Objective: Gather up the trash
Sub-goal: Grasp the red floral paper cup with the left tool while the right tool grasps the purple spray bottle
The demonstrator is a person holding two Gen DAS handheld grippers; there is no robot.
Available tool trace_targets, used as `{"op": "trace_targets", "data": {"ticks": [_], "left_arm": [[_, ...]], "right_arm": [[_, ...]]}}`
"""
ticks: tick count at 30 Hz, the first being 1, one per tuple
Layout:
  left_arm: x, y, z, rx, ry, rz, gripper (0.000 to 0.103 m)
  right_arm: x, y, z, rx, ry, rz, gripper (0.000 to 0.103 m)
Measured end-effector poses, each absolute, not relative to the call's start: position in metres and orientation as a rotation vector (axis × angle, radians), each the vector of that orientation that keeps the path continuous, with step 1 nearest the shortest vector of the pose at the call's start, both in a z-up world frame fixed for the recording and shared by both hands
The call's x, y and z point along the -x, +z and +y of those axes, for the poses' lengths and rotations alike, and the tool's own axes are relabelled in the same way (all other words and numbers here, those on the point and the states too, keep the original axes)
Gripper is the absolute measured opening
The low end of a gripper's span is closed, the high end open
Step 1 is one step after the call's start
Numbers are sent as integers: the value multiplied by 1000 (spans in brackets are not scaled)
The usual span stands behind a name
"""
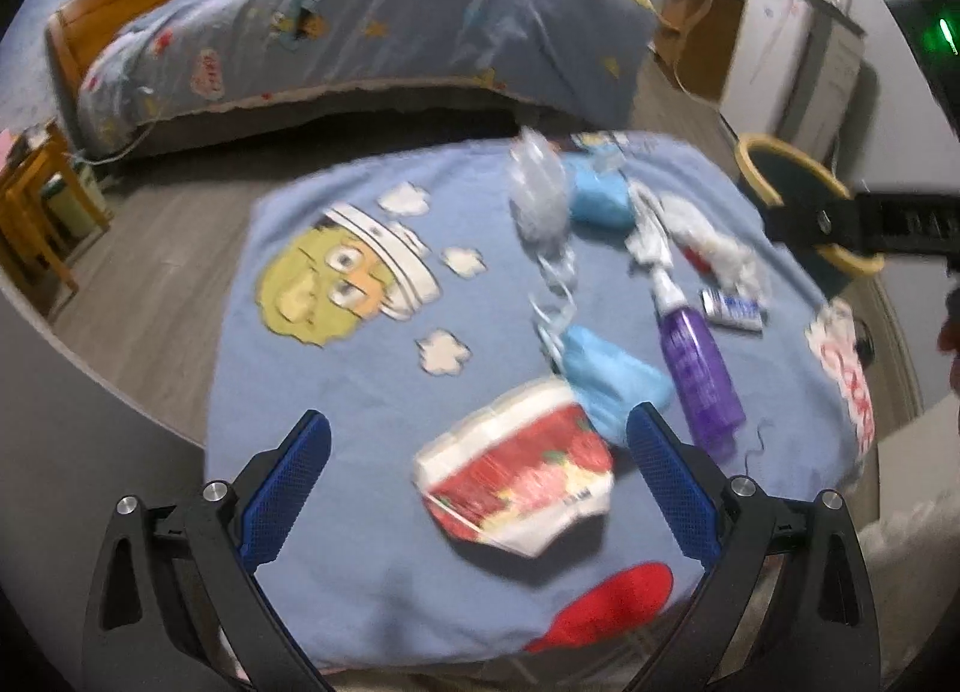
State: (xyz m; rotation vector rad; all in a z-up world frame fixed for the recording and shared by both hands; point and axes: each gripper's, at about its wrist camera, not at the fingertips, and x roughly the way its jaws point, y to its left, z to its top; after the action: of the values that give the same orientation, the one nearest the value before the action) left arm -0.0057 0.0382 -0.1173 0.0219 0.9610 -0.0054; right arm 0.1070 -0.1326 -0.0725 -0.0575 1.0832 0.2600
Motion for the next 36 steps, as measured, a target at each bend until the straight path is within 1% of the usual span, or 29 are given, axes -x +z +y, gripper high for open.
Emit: {"op": "trace_targets", "data": {"ticks": [1, 2, 5, 8, 19, 24, 26, 33, 36], "left_arm": [[5, -122, 35, -29, -15, 980, 98], [5, -129, 32, -34, -25, 1002, 98], [3, -142, 27, -33, -48, 1048, 97], [0, -153, 25, -46, -56, 1081, 96], [-23, -178, 55, 1, 24, 1143, 96], [-29, -176, 68, 55, 74, 1134, 96], [-27, -174, 70, 79, 90, 1125, 96], [-28, -184, 73, 99, 117, 1153, 97], [-29, -188, 75, 107, 112, 1170, 98]], "right_arm": [[-107, -75, -131, 69, 255, 1085, 96], [-108, -78, -130, 73, 254, 1094, 94], [-111, -86, -130, 63, 255, 1122, 81], [-114, -94, -126, 73, 262, 1152, 74], [-127, -121, -110, 115, 283, 1211, 73], [-133, -137, -103, 115, 299, 1255, 72], [-135, -143, -99, 120, 306, 1271, 69], [-135, -165, -81, 126, 332, 1331, 69], [-136, -176, -77, 142, 334, 1365, 63]]}}
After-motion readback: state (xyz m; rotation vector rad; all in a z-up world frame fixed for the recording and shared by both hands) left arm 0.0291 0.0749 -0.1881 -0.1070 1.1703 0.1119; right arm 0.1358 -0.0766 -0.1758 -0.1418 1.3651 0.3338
